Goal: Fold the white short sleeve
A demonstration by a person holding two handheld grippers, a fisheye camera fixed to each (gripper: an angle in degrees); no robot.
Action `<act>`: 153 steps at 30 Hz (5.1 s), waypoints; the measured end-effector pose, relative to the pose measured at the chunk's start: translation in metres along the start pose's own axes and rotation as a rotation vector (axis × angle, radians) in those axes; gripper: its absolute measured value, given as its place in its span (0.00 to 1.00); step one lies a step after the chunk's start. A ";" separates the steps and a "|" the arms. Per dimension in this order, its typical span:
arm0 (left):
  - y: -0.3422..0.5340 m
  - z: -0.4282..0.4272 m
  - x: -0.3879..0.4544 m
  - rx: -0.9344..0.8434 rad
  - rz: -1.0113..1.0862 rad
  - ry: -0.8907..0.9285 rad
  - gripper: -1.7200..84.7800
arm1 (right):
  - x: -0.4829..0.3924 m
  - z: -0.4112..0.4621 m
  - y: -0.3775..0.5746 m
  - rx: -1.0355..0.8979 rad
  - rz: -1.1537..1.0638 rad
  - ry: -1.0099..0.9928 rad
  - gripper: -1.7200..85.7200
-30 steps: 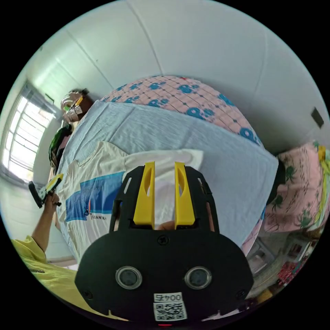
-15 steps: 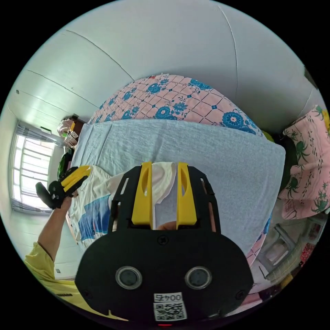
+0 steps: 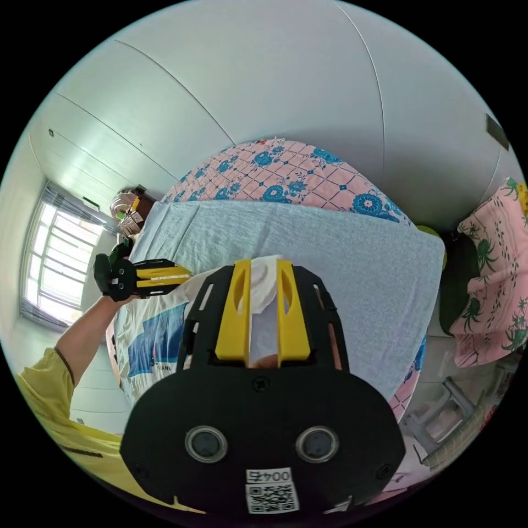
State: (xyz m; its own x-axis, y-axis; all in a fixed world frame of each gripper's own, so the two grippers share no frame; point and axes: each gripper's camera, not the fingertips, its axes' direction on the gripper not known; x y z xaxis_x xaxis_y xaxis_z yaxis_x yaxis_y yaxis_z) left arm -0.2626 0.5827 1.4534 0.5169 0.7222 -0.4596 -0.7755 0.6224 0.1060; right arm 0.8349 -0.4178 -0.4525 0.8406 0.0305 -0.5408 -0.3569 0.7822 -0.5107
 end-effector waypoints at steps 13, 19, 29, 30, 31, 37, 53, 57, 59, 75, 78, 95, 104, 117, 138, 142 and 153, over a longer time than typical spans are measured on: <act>0.015 0.007 0.000 0.003 0.010 0.059 0.10 | -0.001 0.009 -0.004 -0.122 0.020 -0.006 0.12; 0.015 0.007 -0.001 -0.009 -0.003 0.108 0.07 | -0.008 -0.016 0.013 -0.052 -0.029 -0.025 0.02; 0.043 -0.054 0.025 0.171 -0.201 -0.300 0.04 | -0.052 -0.089 0.061 0.242 -0.323 0.203 0.02; 0.044 -0.048 0.024 0.152 -0.223 -0.317 0.04 | -0.050 -0.083 0.056 0.231 -0.328 0.242 0.02; 0.044 -0.044 0.024 0.136 -0.225 -0.324 0.04 | -0.047 -0.079 0.053 0.217 -0.325 0.253 0.02; 0.028 -0.008 0.024 -0.006 -0.213 -0.406 0.05 | -0.012 -0.025 0.011 0.021 -0.248 0.379 0.07; 0.131 -0.176 -0.026 0.309 -0.815 -0.041 0.07 | 0.153 -0.110 0.125 -0.099 0.347 -0.370 0.13; 0.182 -0.204 0.062 0.251 -0.841 -0.046 0.06 | 0.182 -0.102 0.116 -0.062 0.453 -0.487 0.14; 0.207 -0.208 0.096 0.201 -0.888 -0.042 0.05 | 0.191 -0.101 0.110 -0.051 0.479 -0.504 0.14; 0.266 -0.220 0.173 0.044 -1.132 -0.011 0.04 | 0.216 -0.068 0.102 -0.014 0.602 -0.502 0.12; 0.258 -0.225 0.170 0.045 -1.131 -0.006 0.04 | 0.217 -0.047 0.098 0.007 0.609 -0.511 0.10; 0.205 -0.253 0.172 0.048 -1.137 0.010 0.03 | 0.118 0.017 0.135 0.069 0.237 0.181 0.09; 0.122 -0.294 0.030 0.249 -1.005 -0.183 0.02 | -0.004 0.148 0.095 0.044 -0.350 0.234 0.09; -0.051 -0.198 -0.143 0.100 -0.861 -0.154 0.02 | -0.010 0.323 0.052 -0.085 -0.517 0.445 0.09; -0.039 -0.358 -0.162 0.417 -1.104 -0.086 0.03 | 0.043 0.346 0.109 0.074 -0.508 0.335 0.11; -0.005 -0.418 -0.089 0.369 -1.063 -0.156 0.03 | 0.011 0.352 0.166 0.013 -0.613 0.258 0.11; 0.279 -0.576 0.156 0.031 -1.523 -0.439 0.04 | -0.076 0.453 0.297 -0.200 -0.779 0.039 0.09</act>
State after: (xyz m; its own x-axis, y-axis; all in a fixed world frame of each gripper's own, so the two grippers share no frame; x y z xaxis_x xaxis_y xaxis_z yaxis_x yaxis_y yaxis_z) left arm -0.6071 0.6947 0.9032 0.8354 -0.5335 0.1319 0.5494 0.8166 -0.1769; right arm 0.8500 0.0948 -0.2605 0.8644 -0.5028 -0.0009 0.2570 0.4435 -0.8586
